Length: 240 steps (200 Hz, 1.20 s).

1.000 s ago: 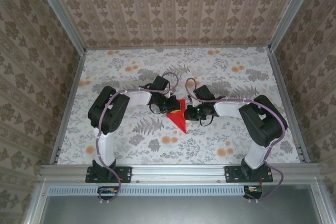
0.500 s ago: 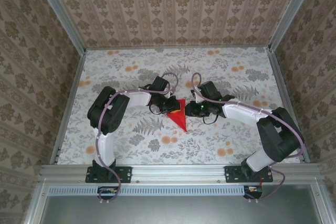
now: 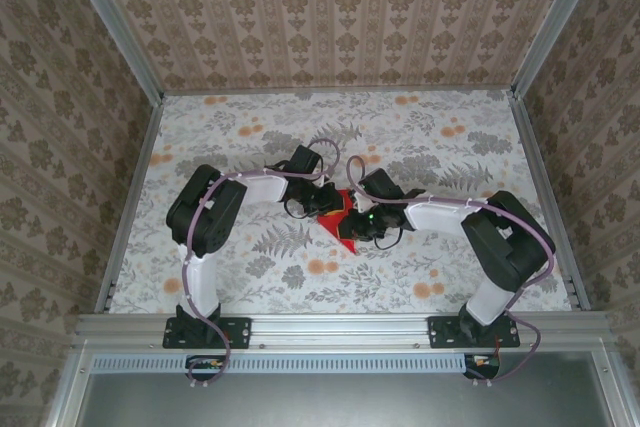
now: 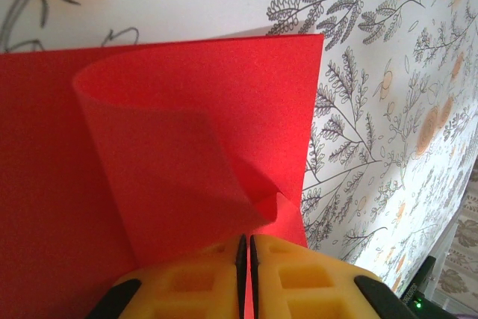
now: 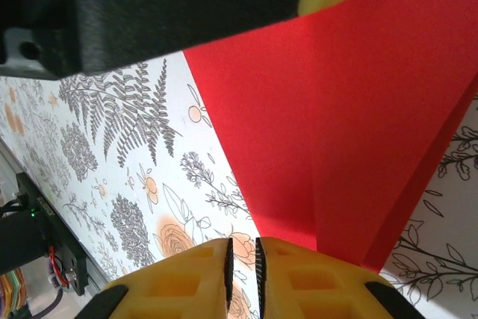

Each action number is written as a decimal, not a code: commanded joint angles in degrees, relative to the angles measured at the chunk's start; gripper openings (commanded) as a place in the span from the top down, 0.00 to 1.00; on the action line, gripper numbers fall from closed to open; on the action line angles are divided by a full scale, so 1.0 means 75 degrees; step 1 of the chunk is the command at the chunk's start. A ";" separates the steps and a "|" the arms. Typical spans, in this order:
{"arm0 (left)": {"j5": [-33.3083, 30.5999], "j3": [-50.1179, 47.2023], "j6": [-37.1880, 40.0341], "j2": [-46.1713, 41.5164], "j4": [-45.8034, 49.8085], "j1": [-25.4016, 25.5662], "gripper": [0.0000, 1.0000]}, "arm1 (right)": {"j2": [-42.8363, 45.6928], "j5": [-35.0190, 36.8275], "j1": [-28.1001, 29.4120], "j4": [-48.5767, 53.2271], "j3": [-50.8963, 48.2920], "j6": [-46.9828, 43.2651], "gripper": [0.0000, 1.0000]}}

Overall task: Fold a paper plane with a square sheet of paper (fold left side to right side)
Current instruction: Fourth fold the wing at the center of the table.

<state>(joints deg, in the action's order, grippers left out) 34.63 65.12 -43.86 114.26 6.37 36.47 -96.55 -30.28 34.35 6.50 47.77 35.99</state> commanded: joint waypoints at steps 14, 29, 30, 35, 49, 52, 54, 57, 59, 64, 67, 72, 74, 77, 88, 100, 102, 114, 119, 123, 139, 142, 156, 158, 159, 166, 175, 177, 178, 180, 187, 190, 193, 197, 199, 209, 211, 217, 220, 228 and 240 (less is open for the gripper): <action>-0.0447 -0.0269 0.0189 0.0059 0.0684 0.0058 0.86 | -0.0237 0.0055 0.0026 0.0281 -0.0076 -0.0094 0.81; -0.0458 -0.0260 0.0208 0.0047 0.0697 0.0053 0.86 | -0.0294 0.0052 0.0035 0.0270 -0.0121 -0.0091 0.81; -0.0464 -0.0265 0.0203 0.0047 0.0697 0.0050 0.86 | -0.0302 0.0053 0.0036 0.0270 -0.0122 -0.0089 0.81; -0.0458 -0.0267 0.0200 0.0047 0.0708 0.0048 0.86 | -0.0309 0.0081 0.0043 0.0279 -0.0144 -0.0097 0.81; -0.0469 -0.0262 0.0207 0.0041 0.0715 0.0045 0.86 | -0.0327 0.0122 0.0037 0.0269 -0.0192 -0.0111 0.81; -0.0469 -0.0267 0.0219 0.0045 0.0720 0.0047 0.86 | -0.0322 0.0134 0.0037 0.0280 -0.0203 -0.0109 0.81; -0.0469 -0.0260 0.0213 0.0043 0.0721 0.0048 0.86 | -0.0331 0.0132 0.0037 0.0281 -0.0199 -0.0105 0.81; -0.0471 -0.0258 0.0218 0.0042 0.0721 0.0048 0.86 | -0.0337 0.0129 0.0037 0.0276 -0.0215 -0.0110 0.81; -0.0470 -0.0257 0.0221 0.0043 0.0721 0.0042 0.86 | -0.0337 0.0128 0.0043 0.0271 -0.0210 -0.0111 0.81; -0.0469 -0.0247 0.0219 0.0047 0.0721 0.0041 0.86 | -0.0343 0.0115 0.0049 0.0270 -0.0229 -0.0111 0.81; -0.0471 -0.0250 0.0225 0.0047 0.0722 0.0041 0.86 | -0.0354 0.0105 0.0049 0.0270 -0.0234 -0.0111 0.81; -0.0477 -0.0257 0.0222 0.0046 0.0731 0.0036 0.86 | -0.0373 0.0093 0.0059 0.0279 -0.0229 -0.0110 0.81; -0.0474 -0.0257 0.0216 0.0047 0.0726 0.0036 0.86 | -0.0378 0.0087 0.0061 0.0266 -0.0234 -0.0111 0.81; -0.0477 -0.0257 0.0222 0.0047 0.0732 0.0036 0.86 | -0.0386 0.0075 0.0064 0.0263 -0.0239 -0.0111 0.81; -0.0474 -0.0246 0.0216 0.0047 0.0741 0.0035 0.86 | -0.0403 0.0042 0.0090 0.0258 -0.0252 -0.0111 0.81; -0.0482 -0.0244 0.0221 0.0047 0.0735 0.0024 0.86 | -0.0432 0.0042 0.0113 0.0264 -0.0269 -0.0111 0.81; -0.0481 -0.0254 0.0219 0.0047 0.0742 0.0024 0.86 | -0.0428 0.0042 0.0109 0.0259 -0.0274 -0.0099 0.81; -0.0482 -0.0251 0.0216 0.0041 0.0751 0.0018 0.86 | -0.0441 0.0041 0.0114 0.0257 -0.0304 -0.0087 0.81; -0.0484 -0.0255 0.0214 0.0046 0.0751 0.0018 0.86 | -0.0445 0.0031 0.0118 0.0252 -0.0319 -0.0080 0.81; -0.0491 -0.0251 0.0222 0.0047 0.0753 0.0011 0.86 | -0.0448 0.0018 0.0120 0.0238 -0.0324 -0.0083 0.81; -0.0505 -0.0263 0.0214 0.0046 0.0750 0.0013 0.86 | -0.0450 -0.0005 0.0148 0.0280 -0.0351 -0.0086 0.81; -0.0507 -0.0267 0.0221 0.0047 0.0749 0.0013 0.86 | -0.0450 -0.0011 0.0149 0.0284 -0.0362 -0.0081 0.81; -0.0516 -0.0275 0.0208 0.0058 0.0741 0.0001 0.86 | -0.0450 -0.0014 0.0166 0.0330 -0.0413 -0.0076 0.81; -0.0522 -0.0285 0.0201 0.0062 0.0743 0.0001 0.86 | -0.0453 -0.0013 0.0175 0.0343 -0.0415 -0.0076 0.81; -0.0525 -0.0289 0.0206 0.0060 0.0744 0.0001 0.86 | -0.0452 -0.0009 0.0177 0.0348 -0.0416 -0.0076 0.81; -0.0522 -0.0292 0.0204 0.0048 0.0744 0.0001 0.86 | -0.0440 0.0003 0.0188 0.0369 -0.0451 -0.0070 0.81; -0.0534 -0.0295 0.0204 0.0041 0.0735 0.0001 0.86 | -0.0439 0.0028 0.0191 0.0446 -0.0474 -0.0057 0.81; -0.0535 -0.0293 0.0200 0.0045 0.0730 0.0001 0.86 | -0.0445 0.0044 0.0196 0.0463 -0.0486 -0.0071 0.81; -0.0537 -0.0299 0.0206 0.0046 0.0737 0.0001 0.86 | -0.0442 0.0049 0.0199 0.0472 -0.0486 -0.0073 0.81; -0.0542 -0.0303 0.0201 0.0047 0.0737 -0.0005 0.86 | -0.0439 0.0058 0.0201 0.0490 -0.0486 -0.0075 0.81; -0.0550 -0.0314 0.0200 0.0041 0.0741 -0.0011 0.86 | -0.0422 0.0096 0.0212 0.0569 -0.0510 -0.0087 0.81; -0.0542 -0.0307 0.0208 0.0046 0.0735 -0.0011 0.86 | -0.0423 0.0114 0.0213 0.0618 -0.0510 -0.0103 0.81; -0.0540 -0.0309 0.0202 0.0047 0.0743 -0.0011 0.86 | -0.0408 0.0131 0.0219 0.0674 -0.0510 -0.0119 0.81; -0.0548 -0.0324 0.0200 0.0043 0.0735 -0.0011 0.86 | -0.0395 0.0146 0.0225 0.0734 -0.0511 -0.0151 0.82; -0.0542 -0.0321 0.0199 0.0040 0.0730 -0.0011 0.86 | -0.0393 0.0159 0.0225 0.0770 -0.0516 -0.0165 0.82; -0.0540 -0.0326 0.0199 0.0036 0.0744 -0.0023 0.86 | -0.0358 0.0181 0.0247 0.0903 -0.0532 -0.0215 0.82; -0.0540 -0.0321 0.0199 0.0035 0.0741 -0.0023 0.86 | -0.0348 0.0191 0.0248 0.0929 -0.0533 -0.0237 0.82; -0.0562 -0.0336 0.0199 0.0035 0.0733 -0.0023 0.86 | -0.0331 0.0187 0.0260 0.1028 -0.0547 -0.0261 0.82; -0.0558 -0.0334 0.0199 0.0035 0.0735 -0.0023 0.86 | -0.0320 0.0193 0.0270 0.1066 -0.0545 -0.0272 0.83; -0.0559 -0.0339 0.0200 0.0029 0.0733 -0.0034 0.86 | -0.0285 0.0214 0.0292 0.1189 -0.0551 -0.0315 0.83; -0.0563 -0.0351 0.0201 0.0035 0.0733 -0.0034 0.86 | -0.0220 0.0284 0.0324 0.1412 -0.0546 -0.0393 0.83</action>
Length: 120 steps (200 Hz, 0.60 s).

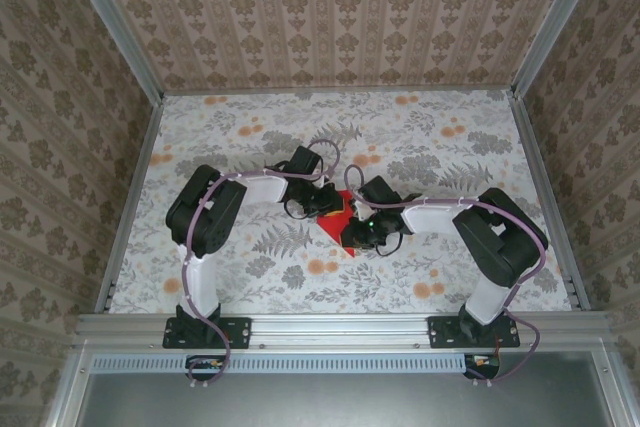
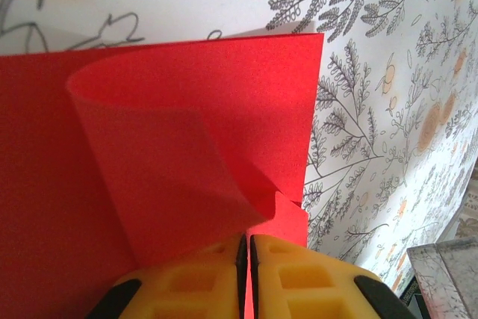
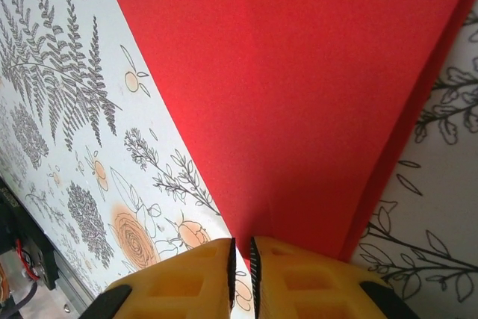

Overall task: Fold a paper plane with a square sheet of paper (fold left side to right side)
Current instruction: Fourth fold the wing at the center of the table.

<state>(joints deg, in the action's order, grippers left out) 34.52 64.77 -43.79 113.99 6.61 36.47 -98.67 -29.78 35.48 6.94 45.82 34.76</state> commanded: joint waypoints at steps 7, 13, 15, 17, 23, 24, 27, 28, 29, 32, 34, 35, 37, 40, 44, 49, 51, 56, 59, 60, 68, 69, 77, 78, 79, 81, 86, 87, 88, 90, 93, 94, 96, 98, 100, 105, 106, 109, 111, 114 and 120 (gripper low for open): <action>-0.0550 -0.0302 0.0180 0.0070 0.0700 -0.0046 0.86 | 0.0104 0.0275 0.0196 0.1494 -0.0277 -0.0271 0.84; -0.0552 -0.0304 0.0179 0.0060 0.0689 -0.0046 0.86 | 0.0148 0.0347 0.0213 0.1616 -0.0265 -0.0318 0.83; -0.0549 -0.0310 0.0179 0.0062 0.0689 -0.0046 0.86 | 0.0166 0.0363 0.0214 0.1658 -0.0269 -0.0336 0.83; -0.0549 -0.0309 0.0179 0.0062 0.0689 -0.0046 0.86 | 0.0171 0.0385 0.0223 0.1698 -0.0258 -0.0352 0.83; -0.0560 -0.0315 0.0179 0.0069 0.0689 -0.0046 0.86 | 0.0201 0.0444 0.0236 0.1835 -0.0235 -0.0399 0.83; -0.0566 -0.0322 0.0179 0.0070 0.0689 -0.0046 0.86 | 0.0204 0.0450 0.0237 0.1855 -0.0231 -0.0408 0.83; -0.0562 -0.0323 0.0179 0.0070 0.0686 -0.0056 0.86 | 0.0216 0.0481 0.0246 0.1911 -0.0222 -0.0433 0.83; -0.0567 -0.0325 0.0179 0.0070 0.0687 -0.0057 0.86 | 0.0217 0.0491 0.0248 0.1934 -0.0218 -0.0442 0.84; -0.0564 -0.0327 0.0179 0.0070 0.0688 -0.0057 0.86 | 0.0227 0.0505 0.0243 0.1978 -0.0210 -0.0464 0.83; -0.0569 -0.0317 0.0179 0.0070 0.0689 -0.0058 0.86 | 0.0233 0.0529 0.0254 0.2032 -0.0201 -0.0488 0.83; -0.0571 -0.0334 0.0179 0.0070 0.0686 -0.0058 0.86 | 0.0240 0.0541 0.0259 0.2070 -0.0194 -0.0496 0.83; -0.0572 -0.0337 0.0179 0.0070 0.0681 -0.0058 0.86 | 0.0235 0.0545 0.0260 0.2084 -0.0193 -0.0503 0.83; -0.0578 -0.0339 0.0179 0.0076 0.0672 -0.0058 0.86 | 0.0249 0.0551 0.0261 0.2118 -0.0189 -0.0517 0.83; -0.0574 -0.0339 0.0179 0.0080 0.0671 -0.0064 0.86 | 0.0248 0.0568 0.0261 0.2167 -0.0172 -0.0533 0.83; -0.0572 -0.0337 0.0178 0.0082 0.0677 -0.0068 0.86 | 0.0265 0.0578 0.0266 0.2221 -0.0160 -0.0561 0.83; -0.0581 -0.0341 0.0179 0.0082 0.0666 -0.0069 0.86 | 0.0264 0.0569 0.0274 0.2280 -0.0152 -0.0590 0.83; -0.0574 -0.0331 0.0170 0.0088 0.0660 -0.0069 0.86 | 0.0271 0.0566 0.0270 0.2293 -0.0156 -0.0595 0.83; -0.0583 -0.0330 0.0177 0.0102 0.0659 -0.0070 0.86 | 0.0277 0.0572 0.0284 0.2351 -0.0135 -0.0612 0.83; -0.0583 -0.0338 0.0173 0.0102 0.0659 -0.0075 0.86 | 0.0269 0.0578 0.0295 0.2377 -0.0125 -0.0625 0.84; -0.0583 -0.0339 0.0170 0.0104 0.0662 -0.0078 0.86 | 0.0267 0.0581 0.0295 0.2390 -0.0123 -0.0632 0.84; -0.0583 -0.0337 0.0164 0.0111 0.0655 -0.0087 0.86 | 0.0266 0.0595 0.0318 0.2484 -0.0094 -0.0665 0.84; -0.0583 -0.0332 0.0165 0.0114 0.0654 -0.0084 0.86 | 0.0260 0.0595 0.0319 0.2490 -0.0090 -0.0663 0.84; -0.0584 -0.0339 0.0165 0.0126 0.0654 -0.0092 0.86 | 0.0258 0.0607 0.0331 0.2591 -0.0072 -0.0702 0.84; -0.0584 -0.0339 0.0160 0.0121 0.0654 -0.0093 0.86 | 0.0262 0.0613 0.0331 0.2603 -0.0067 -0.0706 0.84; -0.0584 -0.0339 0.0158 0.0119 0.0654 -0.0093 0.86 | 0.0258 0.0616 0.0331 0.2614 -0.0065 -0.0702 0.84; -0.0584 -0.0340 0.0162 0.0126 0.0654 -0.0093 0.86 | 0.0264 0.0627 0.0337 0.2637 -0.0063 -0.0707 0.84; -0.0589 -0.0337 0.0155 0.0126 0.0654 -0.0093 0.86 | 0.0266 0.0641 0.0343 0.2690 -0.0058 -0.0726 0.84; -0.0586 -0.0338 0.0161 0.0127 0.0654 -0.0093 0.86 | 0.0272 0.0648 0.0343 0.2699 -0.0054 -0.0729 0.84; -0.0591 -0.0339 0.0164 0.0128 0.0654 -0.0093 0.86 | 0.0275 0.0651 0.0343 0.2709 -0.0053 -0.0725 0.84; -0.0591 -0.0339 0.0163 0.0126 0.0654 -0.0093 0.86 | 0.0277 0.0653 0.0343 0.2734 -0.0052 -0.0728 0.84; -0.0590 -0.0329 0.0162 0.0128 0.0654 -0.0093 0.86 | 0.0280 0.0661 0.0343 0.2758 -0.0051 -0.0742 0.84; -0.0587 -0.0334 0.0164 0.0129 0.0659 -0.0093 0.86 | 0.0285 0.0658 0.0343 0.2768 -0.0051 -0.0743 0.84; -0.0584 -0.0338 0.0157 0.0129 0.0655 -0.0093 0.86 | 0.0297 0.0664 0.0343 0.2781 -0.0051 -0.0744 0.84; -0.0584 -0.0339 0.0159 0.0129 0.0654 -0.0093 0.86 | 0.0306 0.0677 0.0343 0.2796 -0.0060 -0.0744 0.85; -0.0584 -0.0339 0.0162 0.0126 0.0654 -0.0093 0.86 | 0.0308 0.0675 0.0343 0.2806 -0.0062 -0.0739 0.85; -0.0584 -0.0341 0.0164 0.0129 0.0654 -0.0093 0.86 | 0.0329 0.0688 0.0336 0.2824 -0.0074 -0.0741 0.85; -0.0590 -0.0340 0.0165 0.0129 0.0654 -0.0093 0.86 | 0.0339 0.0689 0.0340 0.2830 -0.0074 -0.0743 0.85; -0.0584 -0.0334 0.0167 0.0129 0.0654 -0.0093 0.86 | 0.0350 0.0688 0.0343 0.2842 -0.0085 -0.0741 0.85; -0.0584 -0.0329 0.0158 0.0129 0.0648 -0.0093 0.86 | 0.0348 0.0689 0.0343 0.2849 -0.0095 -0.0744 0.85; -0.0584 -0.0329 0.0160 0.0123 0.0659 -0.0093 0.86 | 0.0367 0.0689 0.0343 0.2859 -0.0103 -0.0744 0.85; -0.0582 -0.0319 0.0162 0.0128 0.0665 -0.0093 0.86 | 0.0380 0.0690 0.0337 0.2880 -0.0118 -0.0744 0.85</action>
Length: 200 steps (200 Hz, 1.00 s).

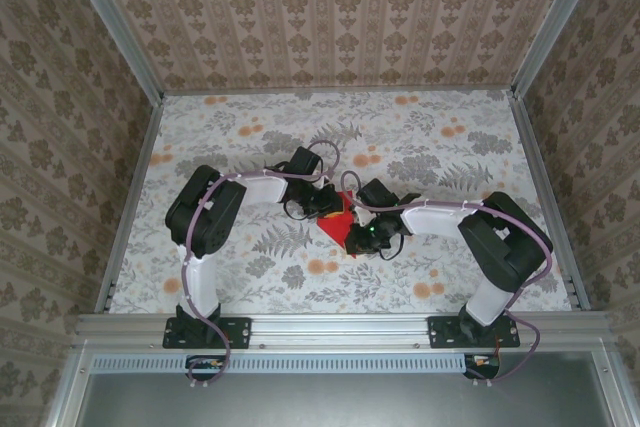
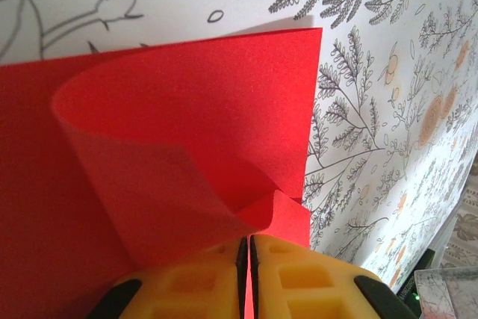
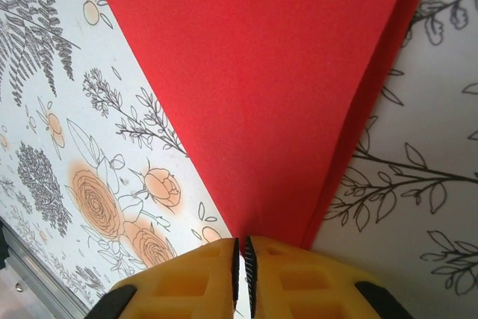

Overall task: Fold a paper plane with a square sheet of paper (fold left side to right side)
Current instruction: Fourth fold the wing at the center of the table.

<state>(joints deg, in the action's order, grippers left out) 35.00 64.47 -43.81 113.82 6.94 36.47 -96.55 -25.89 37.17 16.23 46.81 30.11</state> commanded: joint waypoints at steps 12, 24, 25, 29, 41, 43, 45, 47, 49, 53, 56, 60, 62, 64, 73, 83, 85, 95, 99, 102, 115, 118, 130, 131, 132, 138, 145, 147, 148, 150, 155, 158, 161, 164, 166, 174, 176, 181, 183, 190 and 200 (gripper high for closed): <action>-0.0657 -0.0285 0.0158 0.0163 0.0622 -0.0103 0.86 | 0.0112 0.0169 0.0120 0.1688 -0.0280 -0.0134 0.86; -0.0640 -0.0286 0.0165 0.0159 0.0617 -0.0105 0.86 | 0.0121 0.0165 0.0112 0.1725 -0.0310 -0.0137 0.87; -0.0638 -0.0281 0.0162 0.0162 0.0619 -0.0105 0.86 | 0.0122 0.0162 0.0115 0.1726 -0.0310 -0.0142 0.87; -0.0642 -0.0287 0.0161 0.0164 0.0613 -0.0107 0.86 | 0.0131 0.0159 0.0112 0.1738 -0.0323 -0.0147 0.88; -0.0636 -0.0265 0.0165 0.0164 0.0630 -0.0104 0.86 | 0.0162 0.0152 0.0118 0.1771 -0.0340 -0.0155 0.90; -0.0645 -0.0273 0.0166 0.0149 0.0633 -0.0105 0.86 | 0.0163 0.0146 0.0113 0.1779 -0.0348 -0.0167 0.90; -0.0644 -0.0275 0.0163 0.0151 0.0624 -0.0105 0.86 | 0.0172 0.0147 0.0117 0.1793 -0.0347 -0.0170 0.90; -0.0638 -0.0266 0.0168 0.0152 0.0631 -0.0105 0.86 | 0.0177 0.0147 0.0118 0.1805 -0.0346 -0.0176 0.91; -0.0645 -0.0264 0.0163 0.0152 0.0633 -0.0099 0.86 | 0.0187 0.0138 0.0116 0.1817 -0.0338 -0.0175 0.91; -0.0637 -0.0272 0.0169 0.0152 0.0631 -0.0102 0.86 | 0.0203 0.0142 0.0118 0.1839 -0.0330 -0.0192 0.92; -0.0636 -0.0266 0.0168 0.0152 0.0632 -0.0100 0.86 | 0.0223 0.0136 0.0118 0.1852 -0.0328 -0.0192 0.92; -0.0638 -0.0264 0.0156 0.0152 0.0641 -0.0093 0.86 | 0.0275 0.0119 0.0113 0.1861 -0.0314 -0.0202 0.93; -0.0642 -0.0264 0.0149 0.0143 0.0644 -0.0093 0.86 | 0.0285 0.0114 0.0108 0.1857 -0.0312 -0.0214 0.93; -0.0638 -0.0258 0.0147 0.0141 0.0645 -0.0093 0.86 | 0.0313 0.0107 0.0107 0.1847 -0.0306 -0.0211 0.94; -0.0636 -0.0255 0.0149 0.0129 0.0645 -0.0093 0.86 | 0.0472 0.0063 0.0097 0.1795 -0.0301 -0.0184 0.94; -0.0638 -0.0243 0.0141 0.0117 0.0645 -0.0076 0.86 | 0.0688 -0.0099 0.0056 0.1652 -0.0300 -0.0131 0.95; -0.0636 -0.0250 0.0142 0.0117 0.0645 -0.0071 0.86 | 0.0734 -0.0137 0.0044 0.1614 -0.0300 -0.0114 0.95; -0.0641 -0.0240 0.0132 0.0117 0.0652 -0.0059 0.86 | 0.0957 -0.0354 -0.0025 0.1426 -0.0333 0.0029 0.96; -0.0636 -0.0239 0.0130 0.0117 0.0648 -0.0058 0.86 | 0.1047 -0.0463 -0.0055 0.1312 -0.0343 0.0073 0.96; -0.0636 -0.0236 0.0131 0.0116 0.0645 -0.0048 0.86 | 0.1103 -0.0528 -0.0073 0.1222 -0.0352 0.0104 0.96; -0.0643 -0.0209 0.0123 0.0111 0.0648 -0.0034 0.86 | 0.1307 -0.0761 -0.0161 0.0806 -0.0381 0.0341 0.96; -0.0640 -0.0210 0.0114 0.0116 0.0645 -0.0034 0.86 | 0.1337 -0.0816 -0.0182 0.0671 -0.0392 0.0397 0.96; -0.0638 -0.0199 0.0119 0.0114 0.0651 -0.0023 0.86 | 0.1339 -0.0989 -0.0241 0.0140 -0.0411 0.0647 0.96; -0.0643 -0.0202 0.0121 0.0115 0.0654 -0.0023 0.86 | 0.1335 -0.1007 -0.0243 0.0096 -0.0408 0.0672 0.96; -0.0645 -0.0204 0.0116 0.0116 0.0649 -0.0023 0.86 | 0.1333 -0.1022 -0.0244 0.0056 -0.0407 0.0690 0.96; -0.0644 -0.0204 0.0121 0.0117 0.0654 -0.0015 0.86 | 0.1280 -0.1095 -0.0273 -0.0217 -0.0388 0.0803 0.96; -0.0645 -0.0192 0.0113 0.0107 0.0652 -0.0011 0.86 | 0.1183 -0.1108 -0.0291 -0.0516 -0.0361 0.0937 0.96; -0.0647 -0.0193 0.0117 0.0109 0.0659 -0.0011 0.86 | 0.1156 -0.1092 -0.0300 -0.0577 -0.0335 0.0965 0.96; -0.0647 -0.0193 0.0120 0.0113 0.0658 -0.0011 0.86 | 0.1144 -0.1088 -0.0302 -0.0603 -0.0329 0.0977 0.96; -0.0642 -0.0193 0.0116 0.0116 0.0657 -0.0011 0.86 | 0.1126 -0.1080 -0.0308 -0.0633 -0.0320 0.0989 0.96; -0.0625 -0.0193 0.0121 0.0116 0.0657 -0.0012 0.86 | 0.1029 -0.1044 -0.0317 -0.0753 -0.0265 0.1029 0.96; -0.0626 -0.0174 0.0123 0.0117 0.0655 -0.0011 0.86 | 0.0962 -0.1021 -0.0326 -0.0802 -0.0209 0.1035 0.96; -0.0624 -0.0173 0.0117 0.0117 0.0654 -0.0007 0.86 | 0.0907 -0.0974 -0.0321 -0.0839 -0.0162 0.1038 0.96; -0.0626 -0.0178 0.0116 0.0117 0.0656 -0.0002 0.86 | 0.0847 -0.0901 -0.0336 -0.0850 -0.0114 0.1028 0.96; -0.0630 -0.0181 0.0121 0.0114 0.0657 0.0000 0.86 | 0.0806 -0.0850 -0.0338 -0.0851 -0.0069 0.1025 0.96; -0.0630 -0.0175 0.0116 0.0115 0.0656 0.0000 0.86 | 0.0631 -0.0677 -0.0349 -0.0868 0.0061 0.1014 0.96; -0.0620 -0.0171 0.0118 0.0111 0.0656 0.0001 0.86 | 0.0596 -0.0648 -0.0350 -0.0873 0.0089 0.1004 0.96; -0.0614 -0.0163 0.0111 0.0127 0.0657 0.0001 0.86 | 0.0500 -0.0554 -0.0360 -0.0886 0.0146 0.0993 0.96; -0.0616 -0.0165 0.0120 0.0123 0.0657 0.0010 0.86 | 0.0452 -0.0509 -0.0362 -0.0886 0.0169 0.0990 0.96; -0.0623 -0.0157 0.0121 0.0129 0.0655 0.0011 0.86 | 0.0309 -0.0343 -0.0373 -0.0842 0.0240 0.0959 0.96; -0.0605 -0.0149 0.0120 0.0133 0.0655 0.0013 0.86 | 0.0127 -0.0181 -0.0379 -0.0737 0.0352 0.0871 0.96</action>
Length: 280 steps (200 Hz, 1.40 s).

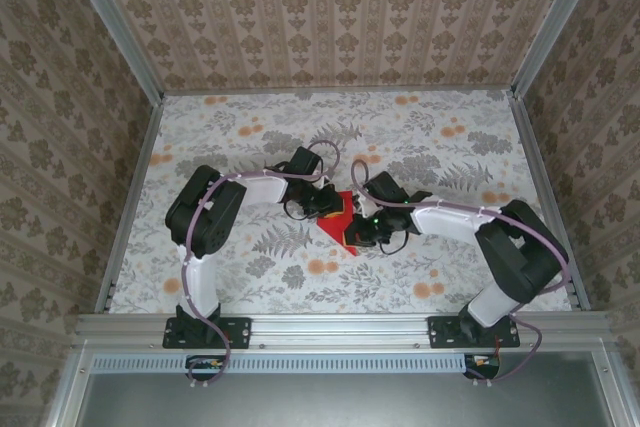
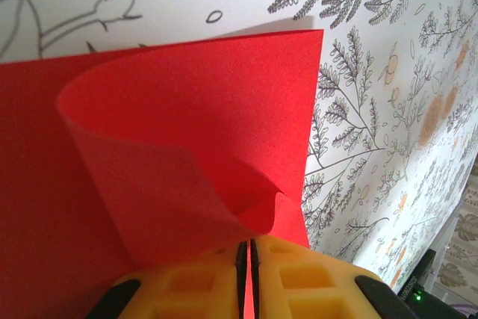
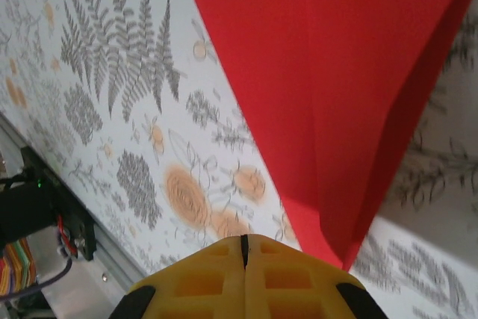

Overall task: Fold a paper plane with a square sheet of paper (fold left side to right side)
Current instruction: Fourth fold the wing at the center of the table.

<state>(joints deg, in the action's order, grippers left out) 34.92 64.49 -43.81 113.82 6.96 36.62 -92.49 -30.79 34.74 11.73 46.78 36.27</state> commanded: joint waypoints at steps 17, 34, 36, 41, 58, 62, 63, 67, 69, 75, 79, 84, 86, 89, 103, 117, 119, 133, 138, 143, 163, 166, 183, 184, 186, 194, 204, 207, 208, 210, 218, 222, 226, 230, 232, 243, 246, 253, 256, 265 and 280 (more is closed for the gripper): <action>-0.0581 -0.0127 0.0122 0.0135 0.0654 -0.0008 0.86 | -0.0656 0.0707 -0.0059 -0.0005 0.0418 -0.0020 0.96; -0.0576 -0.0131 0.0122 0.0105 0.0652 -0.0008 0.85 | -0.0832 0.0817 -0.0060 0.0044 0.0380 -0.0034 0.96; -0.0586 -0.0136 0.0114 0.0099 0.0653 -0.0014 0.85 | -0.0844 0.0822 -0.0062 0.0048 0.0377 -0.0035 0.96; -0.0578 -0.0121 0.0115 0.0097 0.0663 -0.0008 0.85 | -0.0875 0.0860 -0.0055 0.0059 0.0369 -0.0054 0.96; -0.0588 -0.0101 0.0143 0.0060 0.0697 -0.0009 0.85 | -0.0970 0.0962 -0.0056 0.0106 0.0304 -0.0110 0.96; -0.0578 -0.0082 0.0152 0.0056 0.0706 -0.0008 0.85 | -0.0987 0.0981 -0.0062 0.0119 0.0285 -0.0119 0.96; -0.0578 -0.0080 0.0155 0.0057 0.0704 -0.0008 0.85 | -0.0996 0.0984 -0.0056 0.0116 0.0281 -0.0116 0.97; -0.0579 -0.0062 0.0172 0.0047 0.0698 -0.0008 0.85 | -0.1010 0.0998 -0.0062 0.0134 0.0262 -0.0142 0.97; -0.0569 -0.0063 0.0173 0.0038 0.0700 -0.0008 0.85 | -0.1020 0.0999 -0.0056 0.0132 0.0247 -0.0141 0.98; -0.0553 -0.0044 0.0188 0.0025 0.0690 -0.0025 0.84 | -0.1044 0.0998 -0.0062 0.0141 0.0198 -0.0163 0.99; -0.0537 -0.0033 0.0211 0.0004 0.0669 -0.0021 0.83 | -0.1065 0.0989 -0.0065 0.0128 0.0149 -0.0172 1.00; -0.0505 -0.0026 0.0227 -0.0031 0.0640 -0.0032 0.82 | -0.1082 0.0970 -0.0073 0.0098 0.0073 -0.0172 1.00; -0.0501 -0.0022 0.0237 -0.0043 0.0627 -0.0032 0.82 | -0.1085 0.0960 -0.0079 0.0085 0.0045 -0.0163 1.00; -0.0480 -0.0006 0.0254 -0.0077 0.0599 -0.0042 0.82 | -0.1098 0.0939 -0.0082 0.0062 -0.0014 -0.0161 1.00; -0.0438 -0.0031 0.0308 -0.0276 0.0422 -0.0050 0.79 | -0.1127 0.0779 -0.0162 -0.0169 -0.0323 -0.0076 1.00; -0.0382 -0.0075 0.0398 -0.0531 0.0239 -0.0043 0.77 | -0.1173 0.0526 -0.0292 -0.0561 -0.0677 0.0054 1.00; -0.0373 -0.0084 0.0409 -0.0569 0.0202 -0.0046 0.77 | -0.1178 0.0491 -0.0310 -0.0621 -0.0726 0.0069 1.00; -0.0285 -0.0229 0.0461 -0.0836 -0.0066 -0.0037 0.75 | -0.1287 0.0254 -0.0417 -0.0871 -0.0932 0.0121 1.00; -0.0258 -0.0295 0.0474 -0.0944 -0.0162 -0.0022 0.75 | -0.1343 0.0185 -0.0436 -0.0931 -0.0968 0.0121 1.00; -0.0212 -0.0351 0.0483 -0.1029 -0.0250 -0.0017 0.75 | -0.1393 0.0138 -0.0454 -0.0964 -0.0988 0.0104 1.00; 0.0035 -0.0660 0.0435 -0.1267 -0.0551 0.0059 0.75 | -0.1595 0.0050 -0.0484 -0.0927 -0.0948 -0.0001 1.00; 0.0087 -0.0692 0.0430 -0.1285 -0.0598 0.0088 0.75 | -0.1613 0.0060 -0.0484 -0.0901 -0.0933 -0.0023 1.00; 0.0208 -0.0920 0.0360 -0.1336 -0.0759 0.0260 0.78 | -0.1644 0.0124 -0.0484 -0.0720 -0.0851 -0.0143 1.00; 0.0208 -0.0927 0.0359 -0.1336 -0.0768 0.0267 0.79 | -0.1646 0.0128 -0.0484 -0.0702 -0.0843 -0.0152 1.00; 0.0208 -0.0939 0.0355 -0.1327 -0.0771 0.0289 0.79 | -0.1645 0.0146 -0.0484 -0.0668 -0.0832 -0.0170 1.00; 0.0208 -0.0985 0.0327 -0.1303 -0.0796 0.0378 0.80 | -0.1637 0.0209 -0.0484 -0.0517 -0.0764 -0.0264 1.00; 0.0208 -0.1032 0.0294 -0.1217 -0.0825 0.0475 0.82 | -0.1630 0.0259 -0.0484 -0.0346 -0.0688 -0.0368 1.00; 0.0208 -0.1049 0.0279 -0.1200 -0.0839 0.0508 0.83 | -0.1634 0.0300 -0.0484 -0.0272 -0.0664 -0.0401 1.00; 0.0208 -0.1056 0.0271 -0.1192 -0.0854 0.0520 0.83 | -0.1636 0.0310 -0.0484 -0.0255 -0.0656 -0.0410 1.00; 0.0208 -0.1062 0.0260 -0.1177 -0.0875 0.0534 0.84 | -0.1637 0.0323 -0.0484 -0.0235 -0.0641 -0.0425 1.00; 0.0208 -0.1114 0.0194 -0.1101 -0.0957 0.0579 0.85 | -0.1636 0.0349 -0.0484 -0.0151 -0.0604 -0.0469 1.00; 0.0208 -0.1133 0.0165 -0.1058 -0.1000 0.0589 0.86 | -0.1639 0.0360 -0.0484 -0.0117 -0.0582 -0.0485 1.00; 0.0208 -0.1137 0.0145 -0.1024 -0.1026 0.0600 0.86 | -0.1646 0.0370 -0.0485 -0.0090 -0.0567 -0.0499 1.00; 0.0208 -0.1145 0.0132 -0.0978 -0.1037 0.0607 0.86 | -0.1641 0.0387 -0.0479 -0.0068 -0.0555 -0.0509 1.00; 0.0208 -0.1151 0.0134 -0.0959 -0.1037 0.0617 0.87 | -0.1644 0.0386 -0.0483 -0.0050 -0.0546 -0.0511 1.00; 0.0208 -0.1156 0.0119 -0.0875 -0.1038 0.0625 0.87 | -0.1646 0.0418 -0.0483 -0.0013 -0.0525 -0.0524 1.00; 0.0208 -0.1151 0.0112 -0.0849 -0.1034 0.0623 0.88 | -0.1647 0.0430 -0.0484 0.0012 -0.0520 -0.0528 1.00; 0.0212 -0.1163 0.0120 -0.0802 -0.1044 0.0636 0.88 | -0.1667 0.0448 -0.0484 0.0057 -0.0508 -0.0551 1.00; 0.0208 -0.1159 0.0114 -0.0779 -0.1031 0.0626 0.88 | -0.1669 0.0459 -0.0478 0.0070 -0.0497 -0.0556 1.00; 0.0193 -0.1157 0.0135 -0.0720 -0.1001 0.0619 0.89 | -0.1684 0.0481 -0.0484 0.0127 -0.0484 -0.0588 1.00; 0.0119 -0.1152 0.0147 -0.0614 -0.0981 0.0596 0.89 | -0.1688 0.0558 -0.0484 0.0250 -0.0449 -0.0648 1.00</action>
<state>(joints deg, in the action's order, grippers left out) 35.75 56.25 -42.44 107.57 0.32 41.50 -100.99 -35.79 30.59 4.38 45.10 33.26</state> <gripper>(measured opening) 0.109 0.052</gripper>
